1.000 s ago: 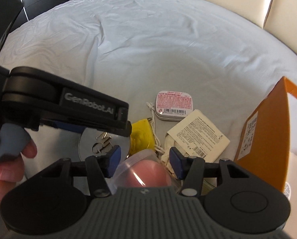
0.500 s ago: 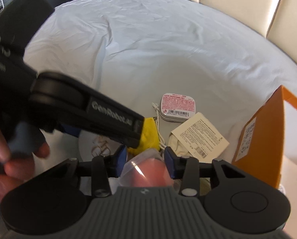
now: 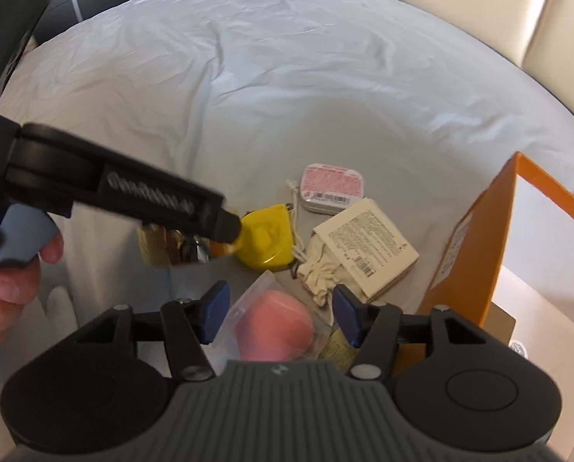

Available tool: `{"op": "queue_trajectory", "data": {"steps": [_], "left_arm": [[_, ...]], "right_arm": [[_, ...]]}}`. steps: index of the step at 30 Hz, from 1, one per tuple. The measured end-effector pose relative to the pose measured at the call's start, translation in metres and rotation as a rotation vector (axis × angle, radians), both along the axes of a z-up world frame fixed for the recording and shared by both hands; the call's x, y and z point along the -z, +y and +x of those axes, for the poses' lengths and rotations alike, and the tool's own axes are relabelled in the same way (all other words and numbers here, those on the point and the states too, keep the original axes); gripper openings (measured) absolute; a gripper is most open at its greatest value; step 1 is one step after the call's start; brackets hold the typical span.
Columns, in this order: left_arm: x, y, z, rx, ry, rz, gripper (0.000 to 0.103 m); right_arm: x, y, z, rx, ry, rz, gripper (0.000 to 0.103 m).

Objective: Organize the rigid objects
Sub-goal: 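Grasp the silver MG compact with the left tool while the right tool approaches the pink sponge case, then grasp the clear pink sponge case with the right tool while the left tool lifts the compact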

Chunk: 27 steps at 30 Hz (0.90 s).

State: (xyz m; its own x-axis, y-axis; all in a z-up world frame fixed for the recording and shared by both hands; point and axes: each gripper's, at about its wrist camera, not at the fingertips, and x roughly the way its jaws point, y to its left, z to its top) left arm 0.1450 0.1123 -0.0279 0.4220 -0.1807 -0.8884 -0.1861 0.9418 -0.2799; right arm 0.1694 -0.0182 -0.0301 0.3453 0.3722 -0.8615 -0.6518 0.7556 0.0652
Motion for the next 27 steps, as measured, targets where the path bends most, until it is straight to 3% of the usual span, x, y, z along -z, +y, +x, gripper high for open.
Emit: {"op": "queue_trajectory", "data": {"steps": [1,2,4,7,18,27], "left_arm": [[0.003,-0.001,0.002,0.019,0.017,-0.018,0.036],[0.007,-0.001,0.004,0.025,0.035,-0.027,0.047],[0.013,0.000,0.007,0.017,0.057,-0.041,0.049],[0.020,0.004,0.009,0.000,0.091,-0.043,0.065],[0.018,-0.006,0.006,0.062,0.097,-0.035,0.076],[0.014,-0.015,0.003,0.089,0.073,0.016,0.081]], "right_arm": [[0.000,0.000,0.000,0.002,0.009,0.001,0.059],[0.001,0.000,0.002,0.010,0.025,0.004,0.059],[0.005,0.000,0.006,0.033,0.078,0.015,0.059],[0.011,0.002,0.008,0.062,0.113,0.014,0.061],[0.015,0.006,0.002,0.012,0.110,-0.020,0.067],[0.012,0.001,-0.001,-0.003,0.096,-0.013,0.061]]}}
